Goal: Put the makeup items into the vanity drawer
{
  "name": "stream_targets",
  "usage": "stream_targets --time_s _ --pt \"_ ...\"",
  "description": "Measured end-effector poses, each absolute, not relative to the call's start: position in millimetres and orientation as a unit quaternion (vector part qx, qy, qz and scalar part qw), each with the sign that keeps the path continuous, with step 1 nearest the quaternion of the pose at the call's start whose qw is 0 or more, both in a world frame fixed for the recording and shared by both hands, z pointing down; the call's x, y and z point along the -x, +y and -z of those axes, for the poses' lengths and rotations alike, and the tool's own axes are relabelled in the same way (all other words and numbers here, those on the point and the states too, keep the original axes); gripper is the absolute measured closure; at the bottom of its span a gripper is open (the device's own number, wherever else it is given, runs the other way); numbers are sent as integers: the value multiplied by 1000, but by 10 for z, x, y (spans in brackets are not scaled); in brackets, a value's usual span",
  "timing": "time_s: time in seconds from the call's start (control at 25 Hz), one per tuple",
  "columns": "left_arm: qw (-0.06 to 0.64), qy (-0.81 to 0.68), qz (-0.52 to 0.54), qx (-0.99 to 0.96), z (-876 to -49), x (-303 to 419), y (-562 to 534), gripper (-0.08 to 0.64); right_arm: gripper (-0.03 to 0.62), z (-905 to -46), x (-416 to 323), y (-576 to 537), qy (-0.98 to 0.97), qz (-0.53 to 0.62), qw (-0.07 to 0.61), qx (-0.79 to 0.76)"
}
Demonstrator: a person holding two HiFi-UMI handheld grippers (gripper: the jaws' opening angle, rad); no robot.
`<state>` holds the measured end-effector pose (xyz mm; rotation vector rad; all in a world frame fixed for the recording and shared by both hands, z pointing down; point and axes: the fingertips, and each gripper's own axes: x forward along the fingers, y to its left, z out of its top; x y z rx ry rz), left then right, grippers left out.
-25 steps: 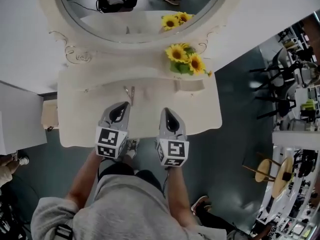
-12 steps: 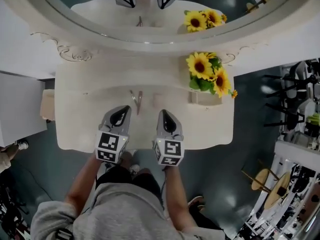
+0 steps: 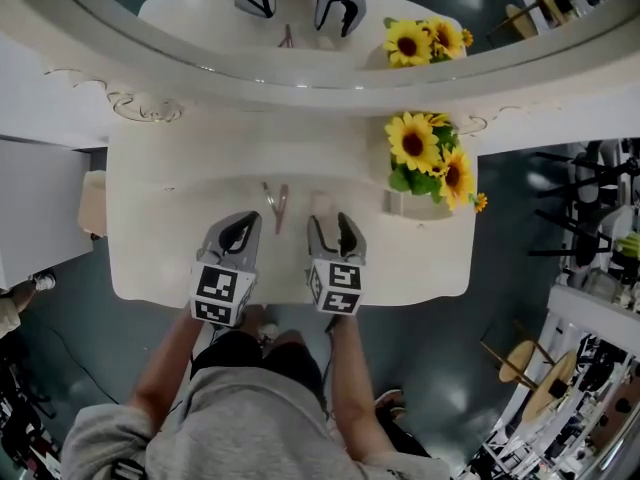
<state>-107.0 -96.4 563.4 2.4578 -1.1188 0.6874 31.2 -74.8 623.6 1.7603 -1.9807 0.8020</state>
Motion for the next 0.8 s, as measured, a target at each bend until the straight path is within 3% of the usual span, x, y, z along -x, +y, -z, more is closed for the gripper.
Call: stream_targets --time_s 0.28,0.44,0.8 --pt "182 -394 -251 -865 -5752 1072 -962 549 358 -6409 -236 -814 -705 -294 203 -612" --pt "180 -398 -251 -864 -5733 1091 -986 549 459 -6449 -242 -815 -702 -294 215 -612" --pt "169 -394 -242 -870 -5605 1061 -1010 549 480 -6267 -267 -799 -708 -280 208 -614"
